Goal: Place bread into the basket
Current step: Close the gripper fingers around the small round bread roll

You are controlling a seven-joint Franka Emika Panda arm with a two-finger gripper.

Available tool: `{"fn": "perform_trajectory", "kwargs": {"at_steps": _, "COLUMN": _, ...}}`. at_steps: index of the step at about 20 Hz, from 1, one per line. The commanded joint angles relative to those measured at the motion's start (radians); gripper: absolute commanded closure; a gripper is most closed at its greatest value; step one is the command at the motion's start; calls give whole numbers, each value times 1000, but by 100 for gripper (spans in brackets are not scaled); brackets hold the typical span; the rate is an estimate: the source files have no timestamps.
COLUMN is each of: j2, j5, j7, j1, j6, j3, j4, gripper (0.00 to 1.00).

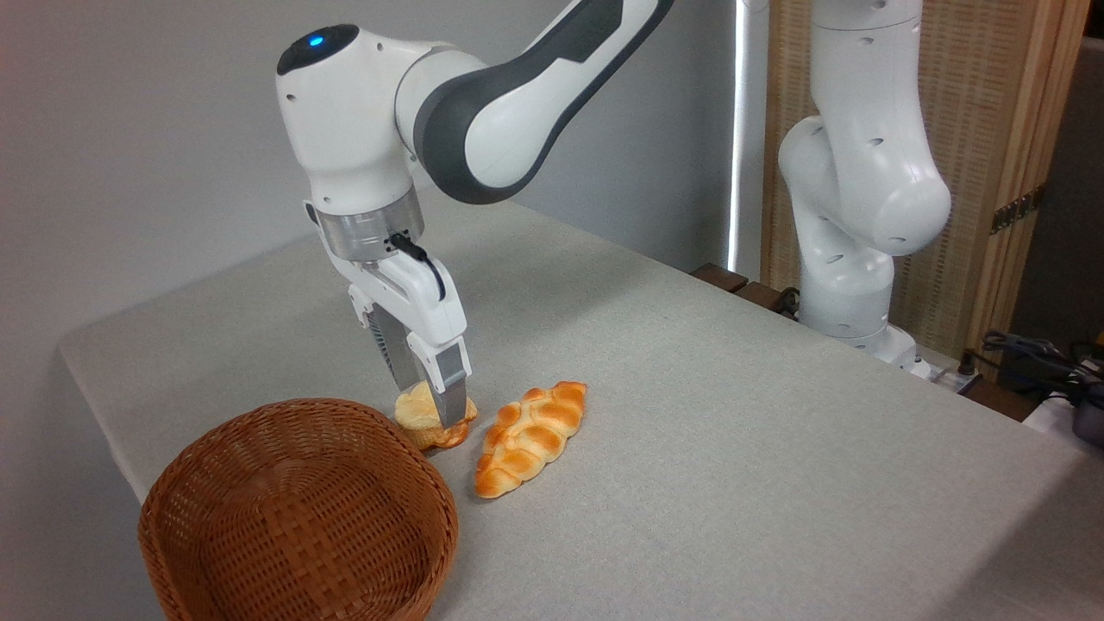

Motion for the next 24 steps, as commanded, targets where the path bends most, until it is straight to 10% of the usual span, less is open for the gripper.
{"fn": "perform_trajectory", "kwargs": {"at_steps": 1, "j2": 23, "j5": -17, "j7": -9, "j1": -18, "j6": 26, "j3": 7, "j4": -4, "gripper": 0}}
{"fn": "perform_trajectory", "kwargs": {"at_steps": 6, "j2": 35, "j5": -4, "j7": -3, "j1": -18, "j6": 47, "j3": 7, "j4": -2, "gripper": 2}}
{"fn": "perform_trajectory", "kwargs": {"at_steps": 10, "j2": 35, "j5": -9, "j7": -5, "j1": -18, "j6": 50, "j3": 7, "j4": 4, "gripper": 44}}
{"fn": "perform_trajectory", "kwargs": {"at_steps": 24, "j2": -6, "j5": -9, "j7": -15, "j1": -18, "j6": -71, "j3": 8, "j4": 55, "gripper": 44}}
